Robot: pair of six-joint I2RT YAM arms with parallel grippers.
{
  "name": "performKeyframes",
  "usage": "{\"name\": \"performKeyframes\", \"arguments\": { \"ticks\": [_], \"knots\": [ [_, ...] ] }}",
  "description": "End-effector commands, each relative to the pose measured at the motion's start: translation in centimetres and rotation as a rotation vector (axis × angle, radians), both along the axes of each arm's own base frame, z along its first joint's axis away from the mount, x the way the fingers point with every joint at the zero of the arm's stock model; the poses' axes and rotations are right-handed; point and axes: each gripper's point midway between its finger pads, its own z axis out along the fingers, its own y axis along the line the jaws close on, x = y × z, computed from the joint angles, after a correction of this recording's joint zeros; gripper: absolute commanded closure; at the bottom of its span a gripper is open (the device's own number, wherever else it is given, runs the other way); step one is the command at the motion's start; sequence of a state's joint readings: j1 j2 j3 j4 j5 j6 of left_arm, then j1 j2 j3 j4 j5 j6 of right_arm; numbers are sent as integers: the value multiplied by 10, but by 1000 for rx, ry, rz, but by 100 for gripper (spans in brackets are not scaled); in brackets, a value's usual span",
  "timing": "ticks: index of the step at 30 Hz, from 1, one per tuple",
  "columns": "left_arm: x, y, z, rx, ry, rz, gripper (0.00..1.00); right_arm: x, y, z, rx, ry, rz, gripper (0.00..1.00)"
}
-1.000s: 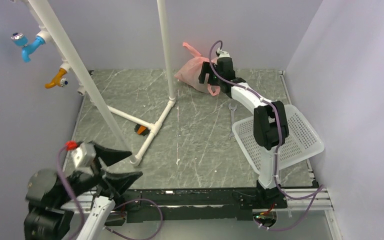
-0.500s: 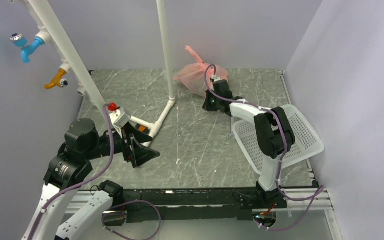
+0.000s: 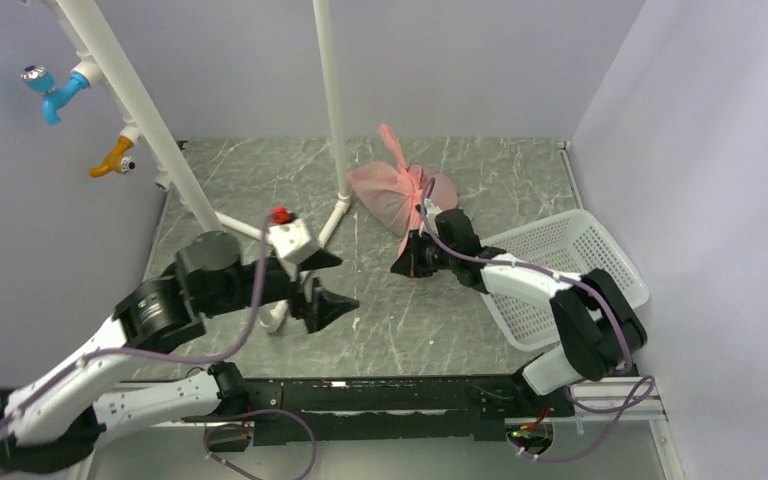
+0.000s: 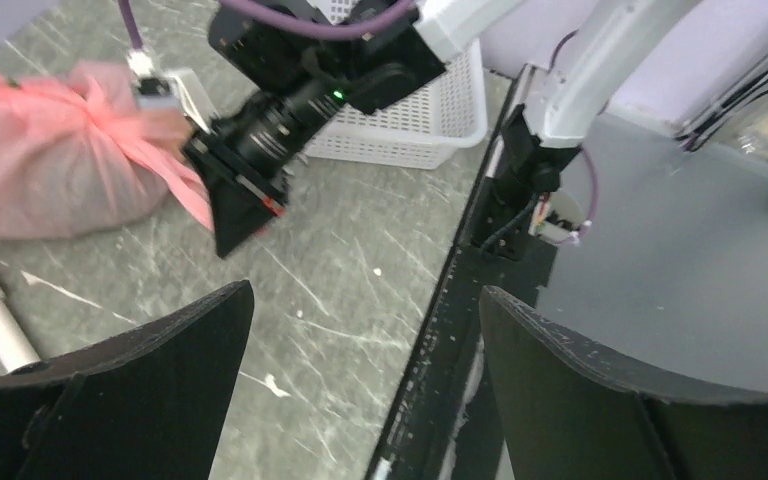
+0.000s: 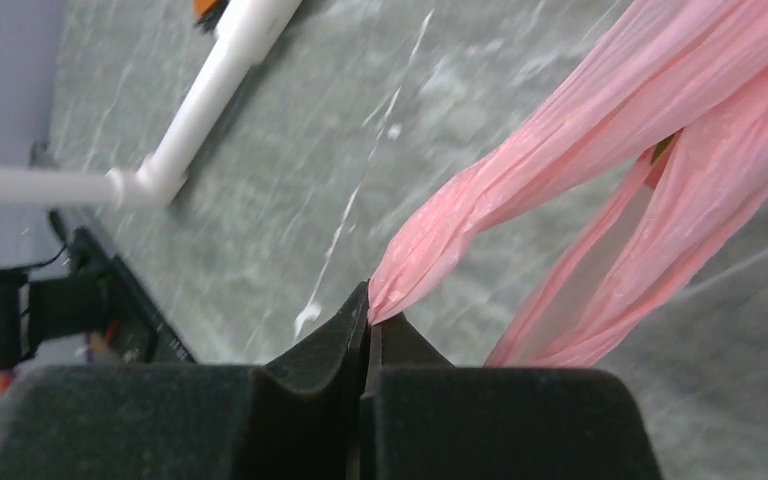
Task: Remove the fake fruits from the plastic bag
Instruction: Move the plastic bag to the center of the board.
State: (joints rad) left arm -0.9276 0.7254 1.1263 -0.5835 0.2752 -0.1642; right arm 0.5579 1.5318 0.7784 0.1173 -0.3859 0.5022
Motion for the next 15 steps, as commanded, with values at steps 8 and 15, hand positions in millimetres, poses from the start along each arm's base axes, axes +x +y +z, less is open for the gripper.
{"name": "performKeyframes", "arguments": {
  "ticks": [8, 15],
  "knots": [
    [62, -63, -16, 46, -124, 215, 8, -137, 3, 30, 119, 107, 273, 96],
    [78, -73, -72, 53, 91, 364, 9, -151, -36, 53, 103, -28, 158, 51]
  ]
}}
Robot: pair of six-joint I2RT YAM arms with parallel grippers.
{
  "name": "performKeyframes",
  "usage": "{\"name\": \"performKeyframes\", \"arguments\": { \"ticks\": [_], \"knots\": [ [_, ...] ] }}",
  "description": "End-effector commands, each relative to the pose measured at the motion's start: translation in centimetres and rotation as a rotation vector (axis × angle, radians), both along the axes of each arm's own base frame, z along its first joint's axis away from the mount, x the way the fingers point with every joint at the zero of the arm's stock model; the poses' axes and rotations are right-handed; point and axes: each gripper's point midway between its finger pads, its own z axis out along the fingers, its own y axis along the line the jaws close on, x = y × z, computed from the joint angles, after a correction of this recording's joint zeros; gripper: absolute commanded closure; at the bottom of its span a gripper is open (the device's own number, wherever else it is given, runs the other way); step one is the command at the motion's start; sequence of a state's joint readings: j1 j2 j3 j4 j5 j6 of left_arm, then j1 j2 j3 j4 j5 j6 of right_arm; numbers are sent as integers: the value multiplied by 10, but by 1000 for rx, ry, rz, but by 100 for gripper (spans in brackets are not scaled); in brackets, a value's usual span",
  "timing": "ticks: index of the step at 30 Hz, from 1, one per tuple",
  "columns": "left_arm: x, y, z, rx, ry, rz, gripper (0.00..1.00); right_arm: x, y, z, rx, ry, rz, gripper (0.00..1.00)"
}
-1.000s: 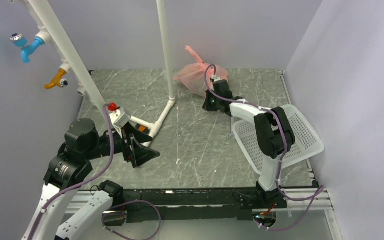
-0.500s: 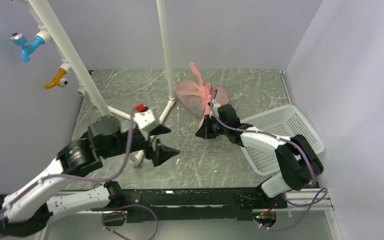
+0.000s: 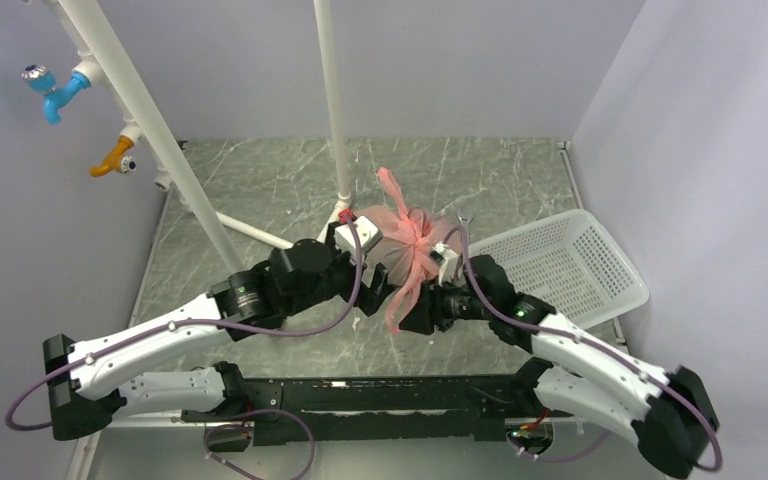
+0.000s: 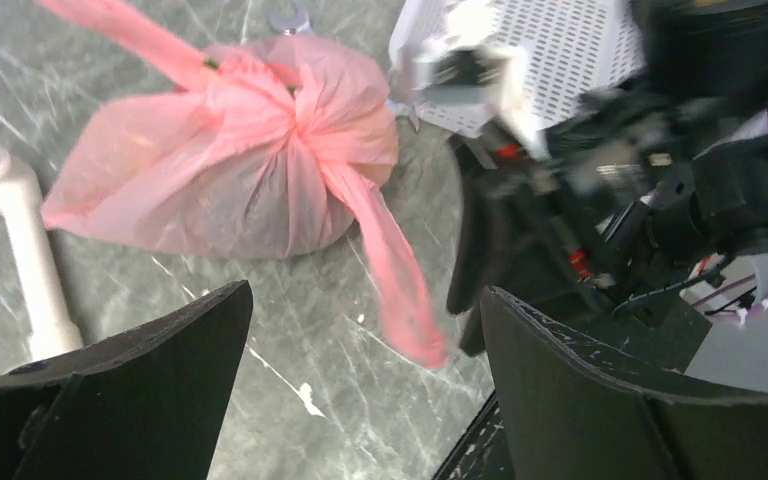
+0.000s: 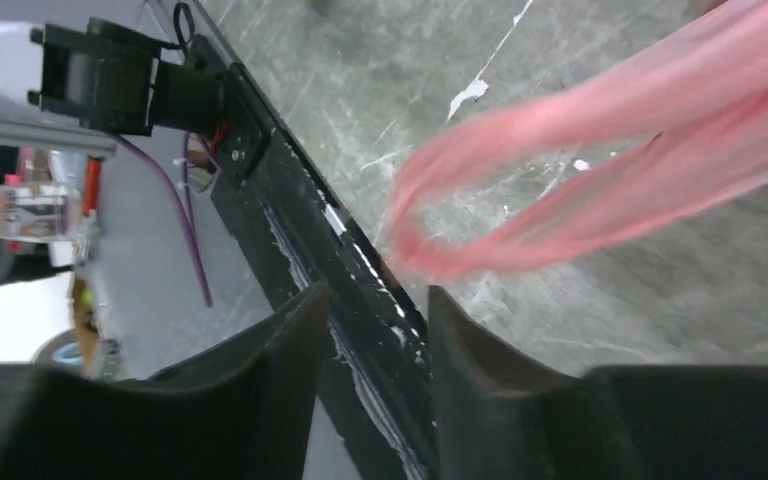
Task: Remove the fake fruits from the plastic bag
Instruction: Move the plastic bag to the center of the board.
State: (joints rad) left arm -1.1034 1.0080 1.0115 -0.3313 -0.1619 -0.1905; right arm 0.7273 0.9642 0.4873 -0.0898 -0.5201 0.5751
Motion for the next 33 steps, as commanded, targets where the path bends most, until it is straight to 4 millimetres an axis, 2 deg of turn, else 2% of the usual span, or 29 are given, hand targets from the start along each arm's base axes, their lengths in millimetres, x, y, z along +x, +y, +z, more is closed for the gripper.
{"name": "performKeyframes", "arguments": {
  "ticks": [1, 4, 6, 8, 10, 12, 15, 16, 20, 25, 30, 32, 33],
  "knots": [
    [12, -11, -1, -113, 76, 118, 9, 9, -28, 23, -32, -108, -143, 39],
    [11, -6, -13, -78, 160, 170, 9, 43, -65, 38, -179, -181, -406, 14],
    [8, -1, -14, -100, 218, 211, 9, 68, -94, 48, -278, -230, -596, 2],
    [2, 1, -16, -145, 254, 213, 9, 88, -104, 60, -320, -288, -673, 0],
    [-2, 3, -21, -179, 274, 210, 8, 108, -102, 64, -354, -286, -686, 2],
    [-2, 11, -27, -175, 296, 250, 8, 128, -99, 69, -345, -252, -697, 8],
    [-3, 19, -31, -152, 331, 291, 8, 150, -88, 66, -248, -190, -624, 26],
    [-5, 19, -32, -150, 340, 290, 8, 156, -83, 65, -218, -188, -597, 29],
    [-8, 17, -42, -128, 378, 291, 8, 169, -62, 68, -181, -233, -477, 34],
    [-13, 6, -50, -105, 409, 245, 5, 184, -62, 60, -234, -273, -474, 26],
    [-8, 1, -52, -61, 390, 240, 1, 195, -60, 44, -273, -286, -452, 25],
    [-5, -1, -50, -38, 382, 245, 1, 197, -59, 33, -286, -273, -449, 30],
    [-4, -2, -50, -26, 378, 242, 1, 196, -55, 29, -281, -269, -431, 44]
  ]
}}
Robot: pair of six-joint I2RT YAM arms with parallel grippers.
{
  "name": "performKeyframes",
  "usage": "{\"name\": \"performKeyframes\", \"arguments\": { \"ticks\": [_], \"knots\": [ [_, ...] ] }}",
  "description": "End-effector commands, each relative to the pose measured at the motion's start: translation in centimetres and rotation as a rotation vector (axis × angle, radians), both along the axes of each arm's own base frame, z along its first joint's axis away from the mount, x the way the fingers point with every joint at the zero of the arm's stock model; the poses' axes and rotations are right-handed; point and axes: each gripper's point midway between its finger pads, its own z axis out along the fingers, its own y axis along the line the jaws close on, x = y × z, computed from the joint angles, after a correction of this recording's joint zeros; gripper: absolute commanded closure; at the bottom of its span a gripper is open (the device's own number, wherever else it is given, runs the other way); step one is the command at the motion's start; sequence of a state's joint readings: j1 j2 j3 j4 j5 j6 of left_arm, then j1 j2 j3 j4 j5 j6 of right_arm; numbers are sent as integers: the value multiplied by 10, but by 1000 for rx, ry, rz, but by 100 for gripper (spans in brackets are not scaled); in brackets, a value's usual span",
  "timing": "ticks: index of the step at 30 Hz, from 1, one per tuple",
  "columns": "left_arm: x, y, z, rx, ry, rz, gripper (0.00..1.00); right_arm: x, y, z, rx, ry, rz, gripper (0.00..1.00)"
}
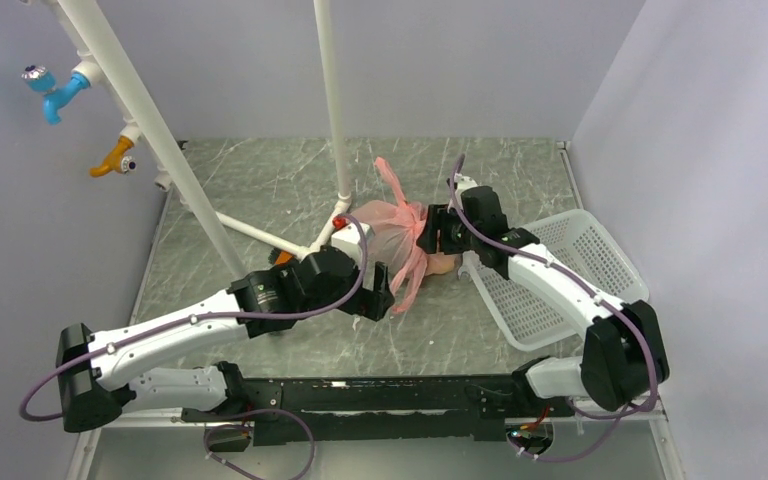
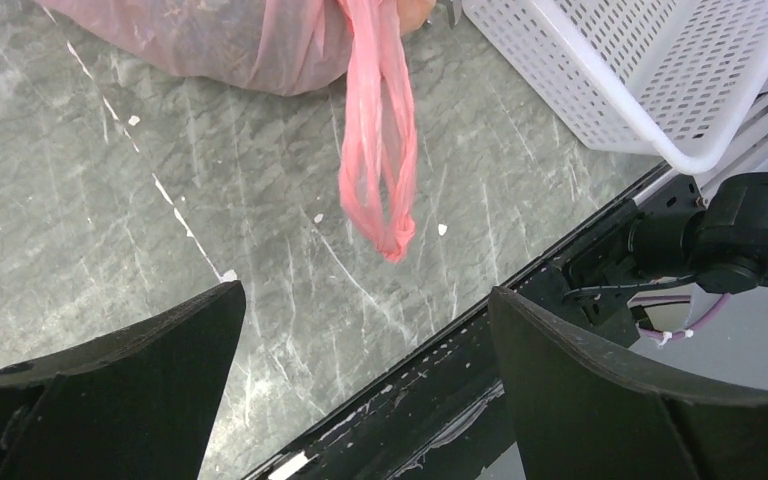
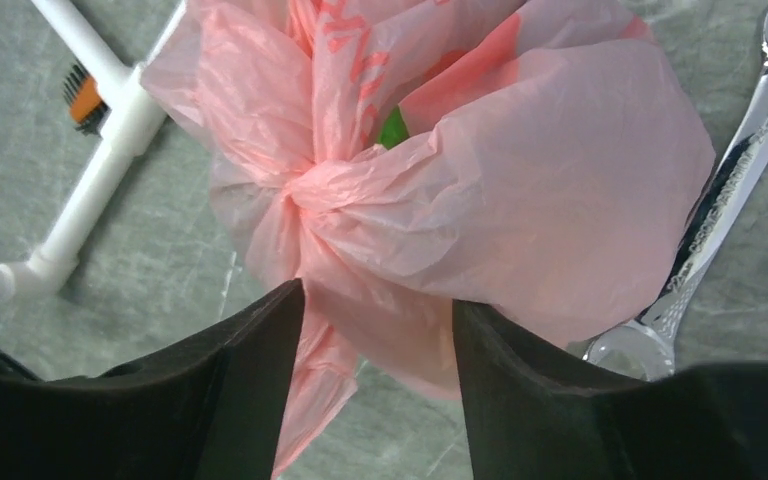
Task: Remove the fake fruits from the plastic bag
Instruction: Move the plastic bag to the center of the board.
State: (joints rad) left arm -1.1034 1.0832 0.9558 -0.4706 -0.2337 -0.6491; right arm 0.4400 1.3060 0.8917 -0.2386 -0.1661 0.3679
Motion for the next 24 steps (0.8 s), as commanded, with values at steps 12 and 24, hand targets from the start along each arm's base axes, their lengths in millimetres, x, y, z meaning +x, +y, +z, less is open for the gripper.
{"name": "performKeyframes", "arguments": {
  "ticks": [12, 24],
  "knots": [
    [23, 0, -13, 109, 117, 66, 1, -71, 67, 15, 121, -16, 362, 100],
    [35, -6, 3, -23, 14, 21, 4, -138, 64, -14, 226, 9, 547, 100]
  ]
}}
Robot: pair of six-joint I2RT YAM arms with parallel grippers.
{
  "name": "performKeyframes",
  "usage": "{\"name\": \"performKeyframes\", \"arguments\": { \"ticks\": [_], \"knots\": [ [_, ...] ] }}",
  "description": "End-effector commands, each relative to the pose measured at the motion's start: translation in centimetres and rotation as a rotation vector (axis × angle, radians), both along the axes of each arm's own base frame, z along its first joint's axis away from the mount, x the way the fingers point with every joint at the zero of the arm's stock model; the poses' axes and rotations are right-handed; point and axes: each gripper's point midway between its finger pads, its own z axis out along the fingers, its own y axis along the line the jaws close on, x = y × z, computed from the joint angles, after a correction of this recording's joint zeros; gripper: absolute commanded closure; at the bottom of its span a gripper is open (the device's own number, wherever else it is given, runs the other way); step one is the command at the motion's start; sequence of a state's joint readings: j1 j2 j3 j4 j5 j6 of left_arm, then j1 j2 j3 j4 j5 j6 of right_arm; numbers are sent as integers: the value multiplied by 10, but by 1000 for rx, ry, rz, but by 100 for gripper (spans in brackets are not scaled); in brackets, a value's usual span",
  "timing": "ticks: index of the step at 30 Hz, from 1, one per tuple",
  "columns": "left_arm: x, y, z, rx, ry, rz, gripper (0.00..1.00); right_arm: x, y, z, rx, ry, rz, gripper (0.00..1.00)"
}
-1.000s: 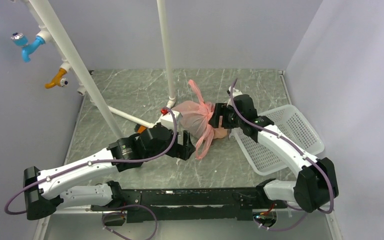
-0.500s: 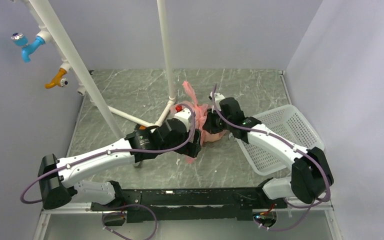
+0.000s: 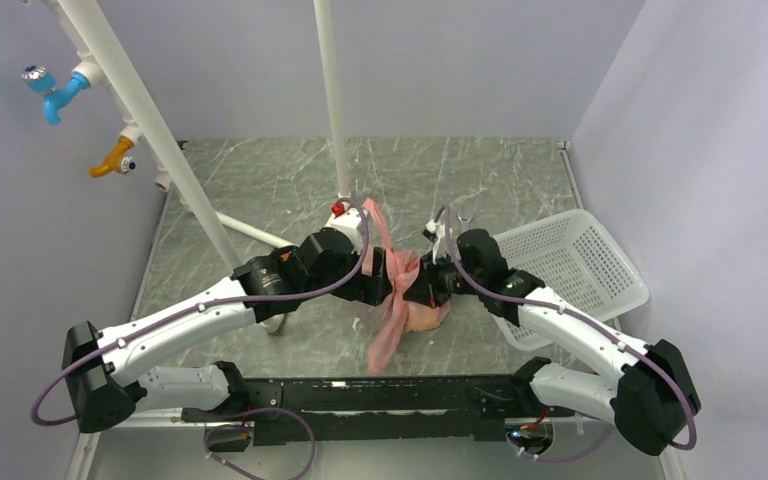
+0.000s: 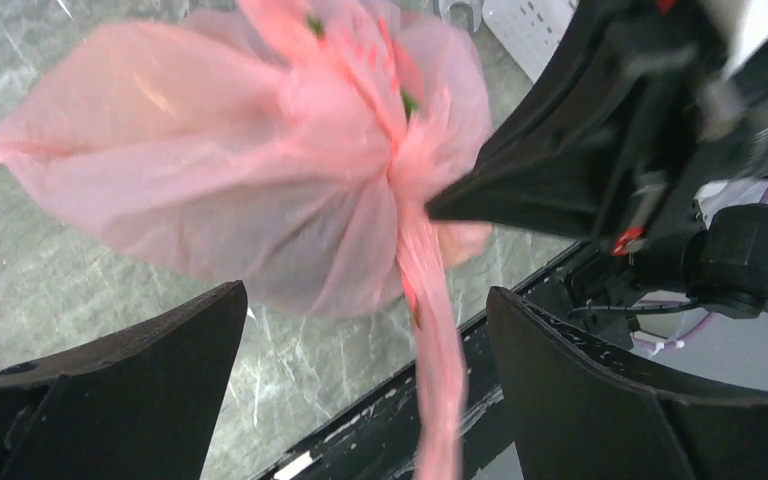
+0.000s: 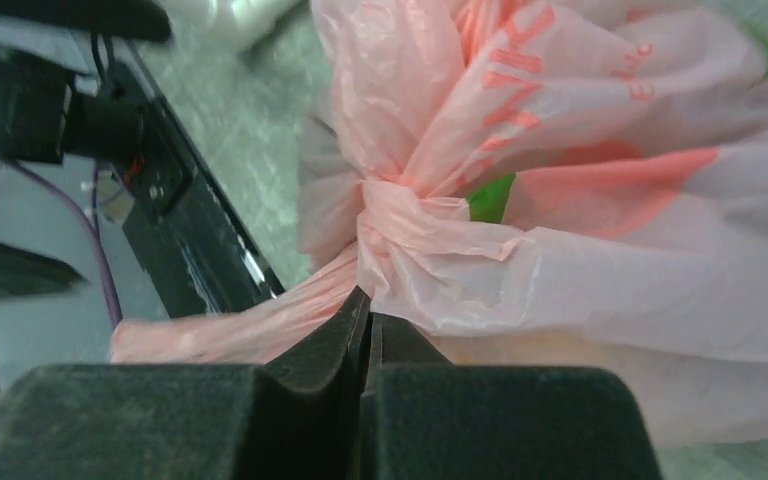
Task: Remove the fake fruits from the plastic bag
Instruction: Move the plastic bag to the center of the board.
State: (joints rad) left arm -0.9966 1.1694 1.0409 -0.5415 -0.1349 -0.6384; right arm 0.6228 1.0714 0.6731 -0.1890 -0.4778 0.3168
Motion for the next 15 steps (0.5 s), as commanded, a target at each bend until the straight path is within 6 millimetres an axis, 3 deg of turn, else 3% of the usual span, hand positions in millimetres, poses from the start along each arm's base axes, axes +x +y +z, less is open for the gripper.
{"name": "performKeyframes", "arguments": {
  "ticks": [1, 6, 11, 15],
  "knots": [
    [22, -5, 2, -41, -65, 55, 5, -17, 7, -20, 66, 12, 75, 100],
    [31, -10, -2, -82, -16, 96, 10, -9, -1, -12, 18, 24, -7, 100],
    [31, -23, -5, -114, -10, 61, 12, -13, -9, -24, 5, 57, -55, 100],
    [29, -32, -17, -75, 10, 36, 1, -15, -11, -22, 26, 64, -82, 100]
  ]
}}
